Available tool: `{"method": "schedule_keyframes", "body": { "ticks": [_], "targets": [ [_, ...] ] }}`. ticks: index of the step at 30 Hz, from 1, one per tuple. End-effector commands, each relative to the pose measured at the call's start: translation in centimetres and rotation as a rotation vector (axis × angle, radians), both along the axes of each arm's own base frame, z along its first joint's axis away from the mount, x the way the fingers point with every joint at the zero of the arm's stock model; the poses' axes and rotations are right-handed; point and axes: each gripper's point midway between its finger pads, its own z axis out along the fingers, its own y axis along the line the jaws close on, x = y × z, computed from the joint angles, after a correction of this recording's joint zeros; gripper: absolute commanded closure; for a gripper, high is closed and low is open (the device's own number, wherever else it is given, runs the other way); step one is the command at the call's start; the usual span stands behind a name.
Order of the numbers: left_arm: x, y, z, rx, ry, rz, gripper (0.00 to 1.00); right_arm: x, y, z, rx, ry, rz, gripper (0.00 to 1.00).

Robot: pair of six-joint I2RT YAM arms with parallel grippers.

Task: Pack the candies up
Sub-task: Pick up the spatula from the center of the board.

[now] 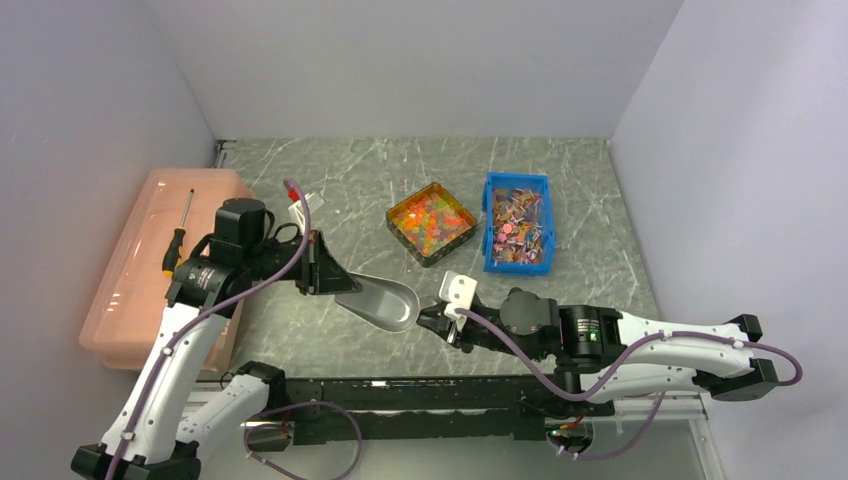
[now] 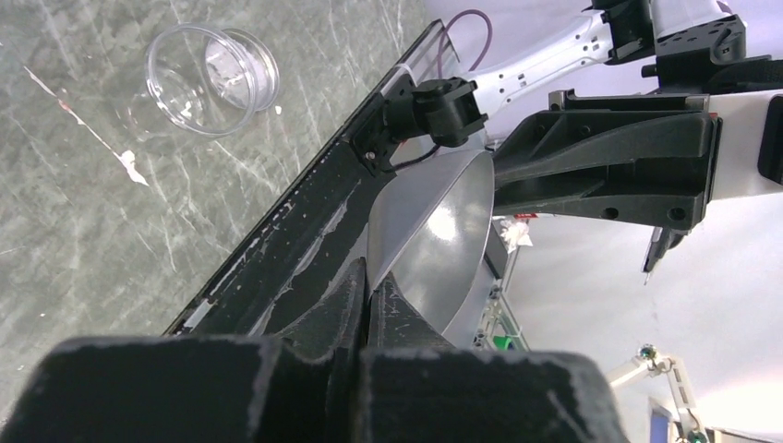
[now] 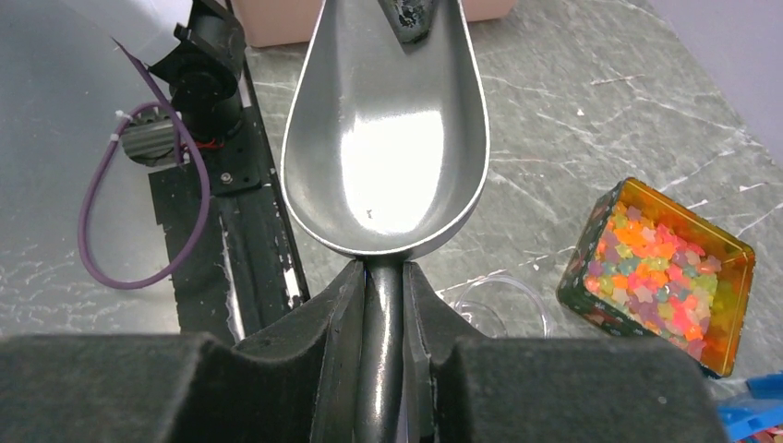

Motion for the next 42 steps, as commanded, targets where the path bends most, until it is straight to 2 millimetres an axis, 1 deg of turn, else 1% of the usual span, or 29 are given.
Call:
{"method": "schedule_keyframes", "body": {
  "ticks": [1, 5, 8, 10, 18, 24, 27, 32, 36, 42],
  "targets": [
    [-0.7, 0.0, 1.4, -0.071, -0.03, -0.056, 1.0, 0.6, -0.2, 2.5, 0.085, -0.021, -0.039, 0.94],
    [-0.6, 0.1, 1.5, -0.077, -0.027, -0.056, 1.0, 0.7, -0.5, 2.5, 0.071, -0.028, -0.044, 0.64],
    [-0.6, 0.1, 1.5, -0.084, -0.022, -0.061, 1.0, 0.5, -0.6, 2.1, 0.042, -0.041, -0.028, 0.53],
    [-0.5, 0.1, 1.5, -0.085, -0.021, -0.06, 1.0, 0.3, -0.5, 1.7, 0.024, -0.063, 0.0, 0.49],
    [-0.6, 0.1, 1.5, -0.092, -0.015, -0.071, 1.0, 0.2, -0.1, 1.4, 0.013, -0.111, 0.037, 0.48],
    [-0.8, 0.2, 1.7, -0.094, -0.018, -0.079, 1.0, 0.0, 0.8, 0.2, -0.045, -0.112, 0.057, 0.51],
    [-0.8, 0.2, 1.7, -0.092, -0.018, -0.08, 1.0, -0.2, 1.2, 0.1, -0.049, -0.106, 0.071, 0.52],
    [-0.7, 0.2, 1.6, -0.089, -0.018, -0.077, 1.0, -0.7, 1.7, 0.5, -0.03, -0.088, 0.098, 0.53],
    [-0.4, 0.3, 1.3, -0.074, -0.019, -0.064, 1.0, -0.9, 1.9, 1.1, -0.012, -0.068, 0.092, 0.51],
    [-0.1, 0.4, 1.0, -0.065, -0.013, -0.051, 1.0, -0.3, 1.4, 2.5, 0.017, -0.052, 0.045, 0.48]
  ]
}}
